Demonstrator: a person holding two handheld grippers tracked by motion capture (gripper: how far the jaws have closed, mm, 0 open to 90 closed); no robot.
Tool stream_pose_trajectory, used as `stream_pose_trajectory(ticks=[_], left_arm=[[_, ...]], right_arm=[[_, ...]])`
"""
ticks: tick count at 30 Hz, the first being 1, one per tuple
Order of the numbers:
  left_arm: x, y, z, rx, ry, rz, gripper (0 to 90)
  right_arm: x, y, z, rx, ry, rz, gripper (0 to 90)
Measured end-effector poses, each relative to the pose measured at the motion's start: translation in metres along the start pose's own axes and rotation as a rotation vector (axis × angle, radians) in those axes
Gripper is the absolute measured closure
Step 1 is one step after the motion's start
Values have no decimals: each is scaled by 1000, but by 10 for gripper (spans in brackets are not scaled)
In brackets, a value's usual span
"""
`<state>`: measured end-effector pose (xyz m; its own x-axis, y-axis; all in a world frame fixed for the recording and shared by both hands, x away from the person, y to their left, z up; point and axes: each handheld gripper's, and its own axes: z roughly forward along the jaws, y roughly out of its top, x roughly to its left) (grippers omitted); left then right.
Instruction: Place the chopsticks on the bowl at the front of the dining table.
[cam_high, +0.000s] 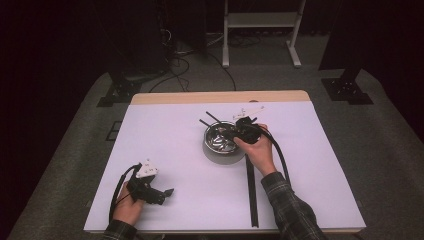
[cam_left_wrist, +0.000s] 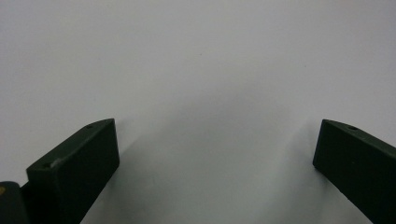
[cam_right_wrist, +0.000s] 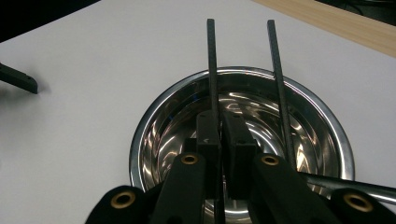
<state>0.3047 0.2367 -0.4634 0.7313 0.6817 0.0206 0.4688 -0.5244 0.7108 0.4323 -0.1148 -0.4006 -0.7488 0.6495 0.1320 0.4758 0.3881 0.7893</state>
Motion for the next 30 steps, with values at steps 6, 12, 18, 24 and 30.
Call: stream_pose_trajectory(ticks=[6, 12, 18, 24, 30], left_arm=[[0, 0, 0, 0, 0, 0, 0], [0, 0, 0, 0, 0, 0, 0], [0, 0, 0, 0, 0, 0, 0], [0, 0, 0, 0, 0, 0, 0], [0, 0, 0, 0, 0, 0, 0]], right_arm=[[1, 2, 7, 7, -13, 3, 855], [2, 1, 14, 13, -12, 14, 854], [1, 1, 20, 14, -12, 17, 854], [1, 2, 23, 17, -18, 17, 854], [2, 2, 26, 17, -15, 10, 853]])
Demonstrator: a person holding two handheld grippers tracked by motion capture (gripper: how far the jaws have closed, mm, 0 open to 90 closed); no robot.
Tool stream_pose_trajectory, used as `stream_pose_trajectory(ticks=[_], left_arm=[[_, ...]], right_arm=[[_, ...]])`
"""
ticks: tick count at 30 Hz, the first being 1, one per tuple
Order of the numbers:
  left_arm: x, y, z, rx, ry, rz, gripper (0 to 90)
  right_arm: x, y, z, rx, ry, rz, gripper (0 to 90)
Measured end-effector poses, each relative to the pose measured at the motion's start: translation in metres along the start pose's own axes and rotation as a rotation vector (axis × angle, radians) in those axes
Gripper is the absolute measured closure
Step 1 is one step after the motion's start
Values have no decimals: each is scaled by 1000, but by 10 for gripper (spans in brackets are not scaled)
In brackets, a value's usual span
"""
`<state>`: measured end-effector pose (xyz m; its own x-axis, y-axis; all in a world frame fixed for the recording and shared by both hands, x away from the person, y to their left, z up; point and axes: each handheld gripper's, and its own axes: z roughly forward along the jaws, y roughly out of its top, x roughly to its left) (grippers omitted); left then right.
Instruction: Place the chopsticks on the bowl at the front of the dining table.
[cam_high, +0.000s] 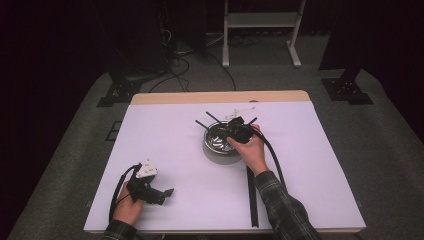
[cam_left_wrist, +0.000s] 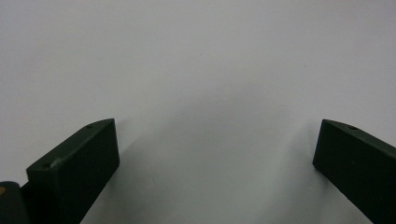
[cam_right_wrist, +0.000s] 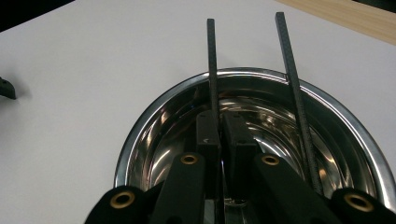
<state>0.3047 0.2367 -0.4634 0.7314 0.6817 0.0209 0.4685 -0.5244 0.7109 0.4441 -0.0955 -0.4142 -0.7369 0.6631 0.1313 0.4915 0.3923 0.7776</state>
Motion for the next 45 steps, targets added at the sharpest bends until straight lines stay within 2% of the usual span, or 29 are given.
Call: stream_pose_trajectory(ticks=[3, 9, 14, 21, 29, 36, 38, 45], left_arm=[[0, 0, 0, 0, 0, 0, 0], [0, 0, 0, 0, 0, 1, 0], [0, 0, 0, 0, 0, 0, 0], [0, 0, 0, -1, 1, 1, 0], [0, 0, 0, -1, 1, 1, 0], [0, 0, 0, -1, 1, 2, 0], [0, 0, 0, -1, 1, 3, 0], [0, 0, 0, -2, 2, 2, 0]], right_arm=[[0, 0, 0, -1, 2, -3, 845], [1, 1, -2, -22, 11, -11, 734], [1, 2, -10, -35, 15, -10, 687], [0, -3, -28, -53, 9, -7, 670], [-5, -17, -52, -74, -14, 4, 745], [-8, -24, -68, -76, -22, -1, 894], [-9, -26, -73, -73, -14, 3, 897], [-16, -38, -88, -68, -33, 4, 897]])
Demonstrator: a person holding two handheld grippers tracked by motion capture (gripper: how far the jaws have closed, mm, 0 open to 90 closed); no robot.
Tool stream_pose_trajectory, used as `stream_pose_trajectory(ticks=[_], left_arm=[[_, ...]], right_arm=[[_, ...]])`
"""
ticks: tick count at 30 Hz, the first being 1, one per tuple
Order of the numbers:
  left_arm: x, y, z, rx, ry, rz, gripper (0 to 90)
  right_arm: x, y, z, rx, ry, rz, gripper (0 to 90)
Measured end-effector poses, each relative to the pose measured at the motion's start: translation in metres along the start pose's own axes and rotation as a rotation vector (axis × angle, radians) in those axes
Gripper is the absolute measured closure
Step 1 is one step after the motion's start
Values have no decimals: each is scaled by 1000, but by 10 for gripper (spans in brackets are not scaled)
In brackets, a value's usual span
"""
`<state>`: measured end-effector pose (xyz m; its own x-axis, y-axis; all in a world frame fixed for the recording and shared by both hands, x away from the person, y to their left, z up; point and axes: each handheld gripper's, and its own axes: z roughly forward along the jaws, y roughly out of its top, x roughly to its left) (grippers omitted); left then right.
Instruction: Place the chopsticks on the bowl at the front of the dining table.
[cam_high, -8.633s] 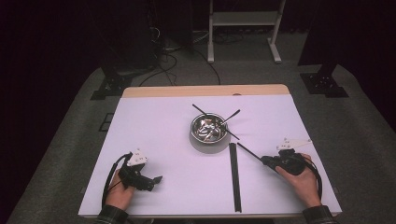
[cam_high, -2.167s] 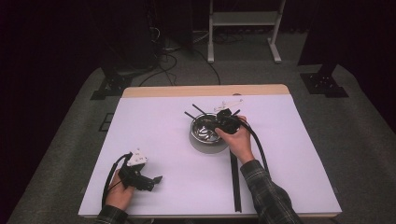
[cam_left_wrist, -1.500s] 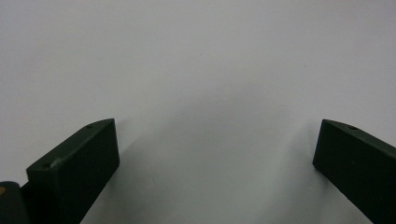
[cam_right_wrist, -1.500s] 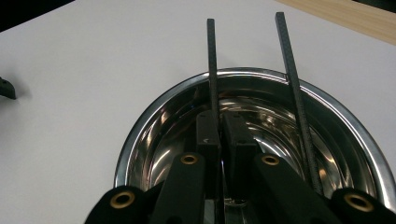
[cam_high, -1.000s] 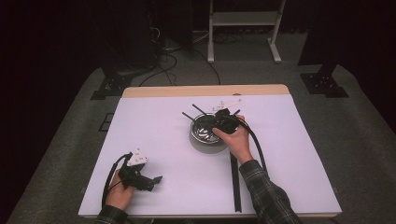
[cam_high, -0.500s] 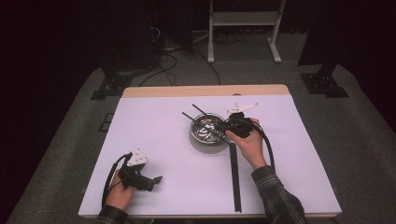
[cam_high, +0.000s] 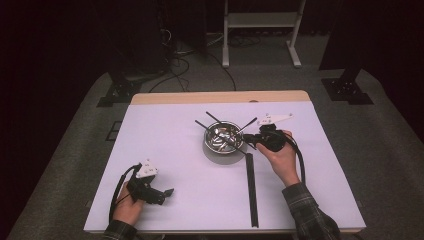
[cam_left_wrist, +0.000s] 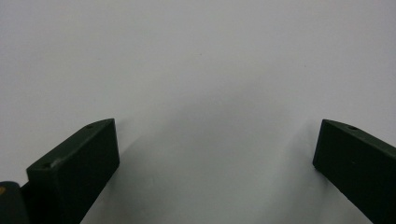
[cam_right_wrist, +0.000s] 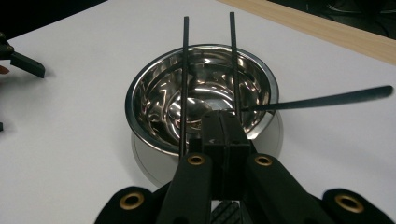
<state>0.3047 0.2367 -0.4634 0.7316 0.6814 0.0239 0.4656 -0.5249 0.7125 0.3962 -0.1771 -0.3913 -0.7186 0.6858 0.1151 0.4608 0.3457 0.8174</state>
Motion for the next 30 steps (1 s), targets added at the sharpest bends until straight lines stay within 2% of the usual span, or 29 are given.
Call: stream_pose_trajectory(ticks=[10, 18, 30], left_arm=[[0, 0, 0, 0, -2, -2, 0], [0, 0, 0, 0, -1, -2, 0], [0, 0, 0, 0, -1, -2, 0]], right_arm=[[-13, -19, -10, 10, -28, 21, 897], [-24, -29, -9, 35, -59, 46, 897], [-23, -35, -5, 52, -46, 48, 896]])
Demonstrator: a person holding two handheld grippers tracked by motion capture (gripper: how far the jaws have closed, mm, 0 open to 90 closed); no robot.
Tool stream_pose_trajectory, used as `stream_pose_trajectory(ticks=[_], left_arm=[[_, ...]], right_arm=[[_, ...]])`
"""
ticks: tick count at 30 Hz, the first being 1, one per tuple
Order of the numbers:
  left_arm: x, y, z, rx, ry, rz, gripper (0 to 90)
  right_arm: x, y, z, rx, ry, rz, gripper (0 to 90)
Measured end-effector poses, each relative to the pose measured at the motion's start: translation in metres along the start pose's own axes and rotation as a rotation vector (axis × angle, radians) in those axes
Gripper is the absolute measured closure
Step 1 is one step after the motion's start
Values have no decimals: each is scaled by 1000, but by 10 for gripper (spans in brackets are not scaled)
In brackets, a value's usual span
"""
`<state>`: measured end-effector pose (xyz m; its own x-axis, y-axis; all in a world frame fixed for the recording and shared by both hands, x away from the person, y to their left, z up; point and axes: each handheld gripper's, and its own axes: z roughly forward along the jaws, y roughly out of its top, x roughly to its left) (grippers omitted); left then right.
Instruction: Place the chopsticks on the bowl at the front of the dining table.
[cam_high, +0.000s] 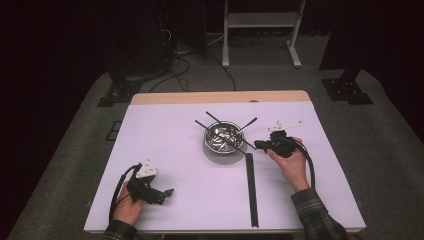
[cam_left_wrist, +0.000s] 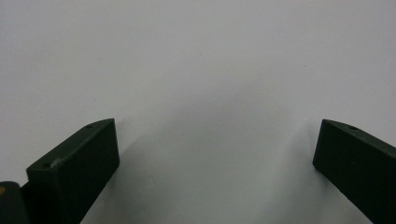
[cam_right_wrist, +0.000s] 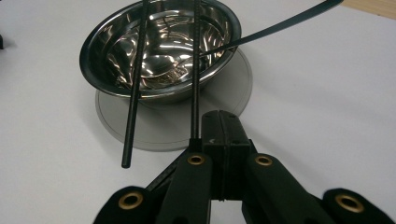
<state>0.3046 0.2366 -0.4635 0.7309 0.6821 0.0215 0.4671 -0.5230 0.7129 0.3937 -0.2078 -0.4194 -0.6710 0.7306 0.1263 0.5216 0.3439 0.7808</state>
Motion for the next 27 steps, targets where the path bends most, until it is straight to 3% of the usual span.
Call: stream_pose_trajectory(ticks=[27], left_arm=[[0, 0, 0, 1, -1, 0, 0]], right_arm=[[29, -4, 10, 44, 93, -68, 896]])
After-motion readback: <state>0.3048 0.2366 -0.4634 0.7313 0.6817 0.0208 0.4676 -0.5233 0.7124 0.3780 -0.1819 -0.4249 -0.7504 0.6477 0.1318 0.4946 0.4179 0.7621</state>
